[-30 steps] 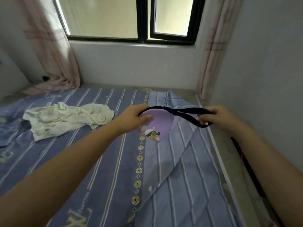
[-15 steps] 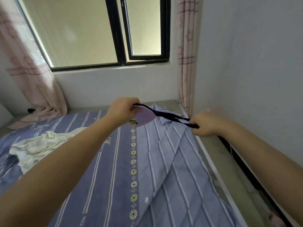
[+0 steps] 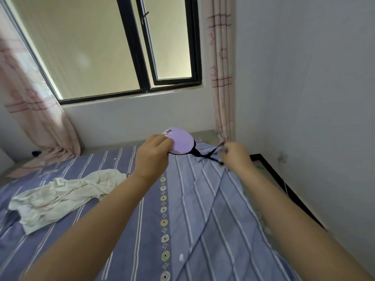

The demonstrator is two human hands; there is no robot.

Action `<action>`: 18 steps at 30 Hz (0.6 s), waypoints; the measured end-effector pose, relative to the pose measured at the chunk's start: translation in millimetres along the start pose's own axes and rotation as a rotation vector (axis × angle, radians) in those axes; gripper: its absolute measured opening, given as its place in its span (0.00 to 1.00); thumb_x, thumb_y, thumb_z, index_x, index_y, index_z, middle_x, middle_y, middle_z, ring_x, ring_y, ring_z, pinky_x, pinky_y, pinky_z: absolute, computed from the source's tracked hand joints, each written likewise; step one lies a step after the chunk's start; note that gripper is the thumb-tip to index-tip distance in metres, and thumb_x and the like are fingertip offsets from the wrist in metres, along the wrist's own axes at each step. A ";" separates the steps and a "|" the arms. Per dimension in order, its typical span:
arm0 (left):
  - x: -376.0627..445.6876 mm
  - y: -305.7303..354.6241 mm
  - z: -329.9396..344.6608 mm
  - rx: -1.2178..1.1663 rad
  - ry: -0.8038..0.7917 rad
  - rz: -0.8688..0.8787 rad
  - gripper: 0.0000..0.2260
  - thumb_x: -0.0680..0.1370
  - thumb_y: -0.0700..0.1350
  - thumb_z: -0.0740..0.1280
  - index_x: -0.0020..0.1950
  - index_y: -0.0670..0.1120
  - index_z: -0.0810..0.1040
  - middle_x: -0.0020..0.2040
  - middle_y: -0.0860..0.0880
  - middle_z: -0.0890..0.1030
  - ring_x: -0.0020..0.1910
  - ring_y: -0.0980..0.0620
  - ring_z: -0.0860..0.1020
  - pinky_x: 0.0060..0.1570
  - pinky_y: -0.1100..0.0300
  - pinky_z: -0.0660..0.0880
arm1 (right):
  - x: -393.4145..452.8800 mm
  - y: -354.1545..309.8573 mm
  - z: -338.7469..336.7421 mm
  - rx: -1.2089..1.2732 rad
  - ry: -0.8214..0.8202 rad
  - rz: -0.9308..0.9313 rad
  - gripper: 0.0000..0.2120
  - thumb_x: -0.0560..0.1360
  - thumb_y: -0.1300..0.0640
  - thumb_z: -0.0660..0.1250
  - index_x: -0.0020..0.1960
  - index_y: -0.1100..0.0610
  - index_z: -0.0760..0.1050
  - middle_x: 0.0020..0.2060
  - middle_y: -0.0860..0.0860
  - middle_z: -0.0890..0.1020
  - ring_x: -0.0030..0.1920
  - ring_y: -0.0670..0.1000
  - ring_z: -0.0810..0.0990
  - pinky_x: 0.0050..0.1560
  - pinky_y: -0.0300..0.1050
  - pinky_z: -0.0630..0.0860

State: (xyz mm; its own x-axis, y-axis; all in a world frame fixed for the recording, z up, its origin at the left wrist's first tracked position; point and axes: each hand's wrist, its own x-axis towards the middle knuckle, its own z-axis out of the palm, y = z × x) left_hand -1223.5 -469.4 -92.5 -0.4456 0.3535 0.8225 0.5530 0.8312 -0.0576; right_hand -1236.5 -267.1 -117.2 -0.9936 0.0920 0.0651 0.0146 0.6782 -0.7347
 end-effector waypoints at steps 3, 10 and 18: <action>2.5 -2.6 0.9 -0.085 0.117 -0.011 0.10 0.56 0.19 0.63 0.29 0.31 0.77 0.30 0.38 0.83 0.32 0.42 0.82 0.39 0.56 0.71 | -12.8 5.1 8.2 0.157 -0.576 0.072 0.19 0.76 0.45 0.57 0.37 0.58 0.74 0.25 0.52 0.85 0.20 0.46 0.79 0.14 0.33 0.64; -7.7 10.1 1.9 -0.396 0.170 0.193 0.11 0.68 0.26 0.62 0.33 0.41 0.68 0.35 0.40 0.83 0.40 0.48 0.73 0.51 0.62 0.73 | -8.4 -12.0 11.4 0.932 -0.278 -0.058 0.19 0.79 0.55 0.53 0.32 0.59 0.72 0.16 0.48 0.79 0.15 0.43 0.74 0.16 0.28 0.54; -9.8 7.3 -0.6 -0.282 0.083 0.386 0.13 0.70 0.31 0.62 0.24 0.33 0.74 0.31 0.39 0.84 0.43 0.48 0.72 0.51 0.51 0.72 | -6.0 -17.0 10.0 1.024 -0.227 -0.026 0.16 0.73 0.53 0.64 0.26 0.53 0.73 0.13 0.44 0.69 0.16 0.40 0.68 0.21 0.28 0.57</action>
State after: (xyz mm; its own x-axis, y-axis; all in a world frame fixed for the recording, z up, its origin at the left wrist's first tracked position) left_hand -1214.7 -467.1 -100.6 -0.1193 0.5680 0.8144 0.8414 0.4932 -0.2207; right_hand -1231.9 -286.4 -111.9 -0.9915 -0.1243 0.0387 -0.0033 -0.2729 -0.9620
